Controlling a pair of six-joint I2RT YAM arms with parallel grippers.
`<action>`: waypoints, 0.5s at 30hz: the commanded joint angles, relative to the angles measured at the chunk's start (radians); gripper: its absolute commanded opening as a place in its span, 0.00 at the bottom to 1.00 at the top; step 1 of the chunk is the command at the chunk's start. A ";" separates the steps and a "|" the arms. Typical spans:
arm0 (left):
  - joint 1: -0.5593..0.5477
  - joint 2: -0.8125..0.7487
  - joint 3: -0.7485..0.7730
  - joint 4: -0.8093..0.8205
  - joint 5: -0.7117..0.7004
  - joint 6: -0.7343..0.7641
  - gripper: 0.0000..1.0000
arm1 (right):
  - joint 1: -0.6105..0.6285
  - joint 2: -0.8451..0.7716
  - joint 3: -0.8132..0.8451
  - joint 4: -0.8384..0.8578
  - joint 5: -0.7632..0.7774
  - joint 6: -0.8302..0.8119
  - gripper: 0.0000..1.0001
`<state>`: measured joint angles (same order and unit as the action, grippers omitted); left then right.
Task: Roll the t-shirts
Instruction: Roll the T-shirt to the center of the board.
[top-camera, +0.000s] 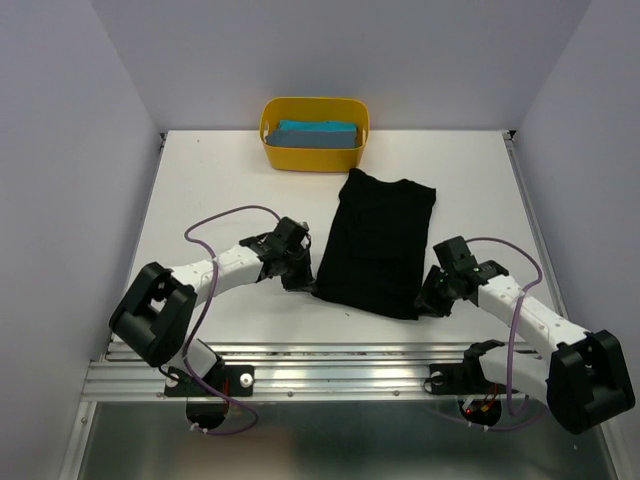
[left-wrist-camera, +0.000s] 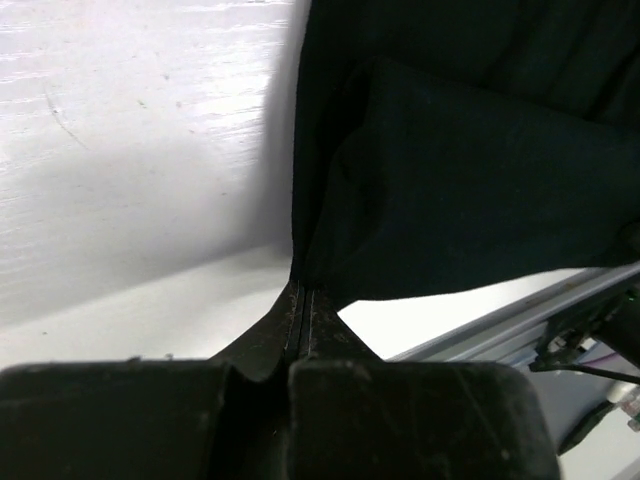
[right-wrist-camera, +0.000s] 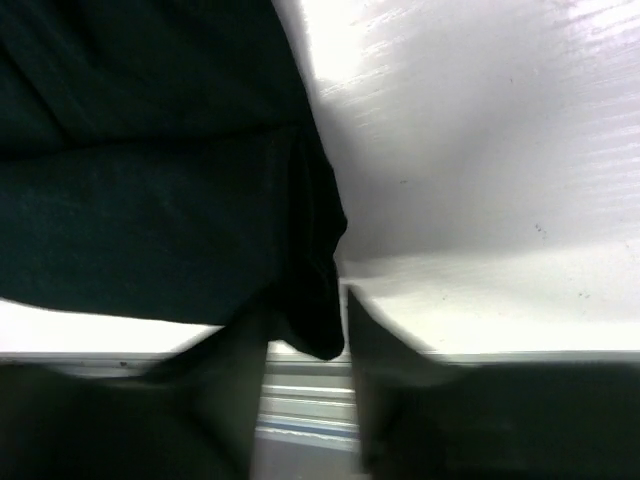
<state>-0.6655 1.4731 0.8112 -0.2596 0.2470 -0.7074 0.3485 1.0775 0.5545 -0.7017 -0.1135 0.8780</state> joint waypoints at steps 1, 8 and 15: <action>0.007 0.023 -0.017 -0.001 -0.023 0.040 0.00 | 0.003 -0.002 0.016 0.012 -0.009 -0.039 0.54; 0.007 -0.039 0.058 -0.093 -0.100 0.080 0.63 | 0.003 -0.021 0.119 -0.082 0.109 -0.066 0.71; -0.022 -0.086 0.189 -0.150 -0.224 0.088 0.38 | 0.003 -0.031 0.211 -0.081 0.135 -0.060 0.46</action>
<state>-0.6670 1.4399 0.9138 -0.3866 0.1047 -0.6437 0.3485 1.0595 0.7113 -0.7792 -0.0154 0.8253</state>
